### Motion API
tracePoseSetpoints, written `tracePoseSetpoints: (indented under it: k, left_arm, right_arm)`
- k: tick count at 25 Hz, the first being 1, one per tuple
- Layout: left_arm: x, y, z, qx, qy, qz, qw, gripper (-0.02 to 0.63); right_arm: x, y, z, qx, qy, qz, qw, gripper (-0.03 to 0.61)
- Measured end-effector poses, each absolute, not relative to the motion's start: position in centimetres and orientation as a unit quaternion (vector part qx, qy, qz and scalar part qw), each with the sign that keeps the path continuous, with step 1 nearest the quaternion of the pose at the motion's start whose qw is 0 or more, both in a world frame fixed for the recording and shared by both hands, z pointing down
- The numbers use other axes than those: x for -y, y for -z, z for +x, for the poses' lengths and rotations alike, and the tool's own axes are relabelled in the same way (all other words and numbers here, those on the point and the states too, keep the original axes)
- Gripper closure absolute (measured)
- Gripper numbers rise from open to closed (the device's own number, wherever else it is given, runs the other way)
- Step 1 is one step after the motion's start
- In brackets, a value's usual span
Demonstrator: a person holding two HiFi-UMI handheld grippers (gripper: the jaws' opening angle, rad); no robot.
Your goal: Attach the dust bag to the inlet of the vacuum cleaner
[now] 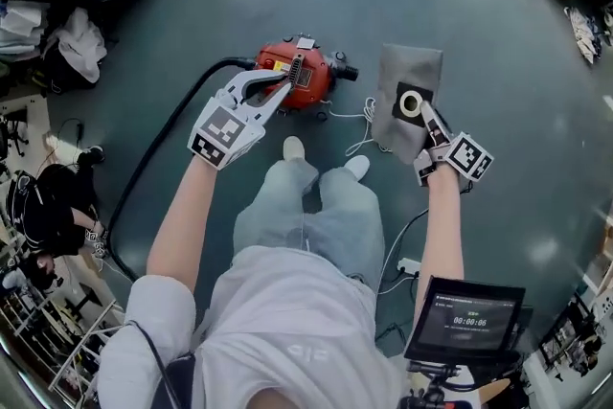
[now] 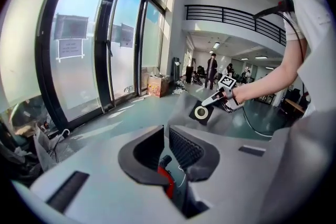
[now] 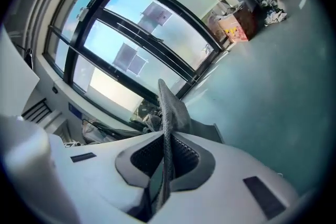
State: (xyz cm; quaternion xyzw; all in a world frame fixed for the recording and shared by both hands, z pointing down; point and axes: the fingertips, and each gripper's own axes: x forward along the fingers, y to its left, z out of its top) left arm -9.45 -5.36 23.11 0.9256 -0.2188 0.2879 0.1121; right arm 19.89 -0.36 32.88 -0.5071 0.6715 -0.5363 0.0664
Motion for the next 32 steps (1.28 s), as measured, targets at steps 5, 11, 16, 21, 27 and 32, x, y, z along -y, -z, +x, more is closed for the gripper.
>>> tracePoseSetpoints:
  k: [5,11,16,21,27,32]
  left_arm:
    - [9.3,-37.2,-6.2,0.222,-0.294,0.929,0.047,0.594]
    - [13.2,-48.4,-2.3,0.225,-0.266,0.937,-0.024,0.595]
    - [13.9,-53.8,-0.5,0.201,-0.28,0.935,-0.078,0.595]
    - [14.3,-55.1,1.5,0.17,-0.221,0.958,-0.065,0.595]
    - [12.6,-54.1,4.4,0.142,-0.202,0.966,-0.071,0.595]
    - [12.5,-54.3,6.8,0.146,-0.2,0.956,-0.156,0.595]
  right_arm:
    - [3.0,-47.9,18.9,-0.672,0.51,-0.537,0.034,0.548]
    - [6.1,-61.0,17.9,-0.705,0.464,-0.535,0.03,0.548]
    - [7.4,-66.0,15.7,-0.74,0.433,-0.514,0.032,0.548]
    - [8.0,-69.1,13.7,-0.749,0.425,-0.508,0.035,0.548]
    - [7.8,-67.4,10.9,-0.772,0.433,-0.465,0.035,0.548]
    - [7.0,-66.2,9.8,-0.772,0.458,-0.435,0.072,0.545]
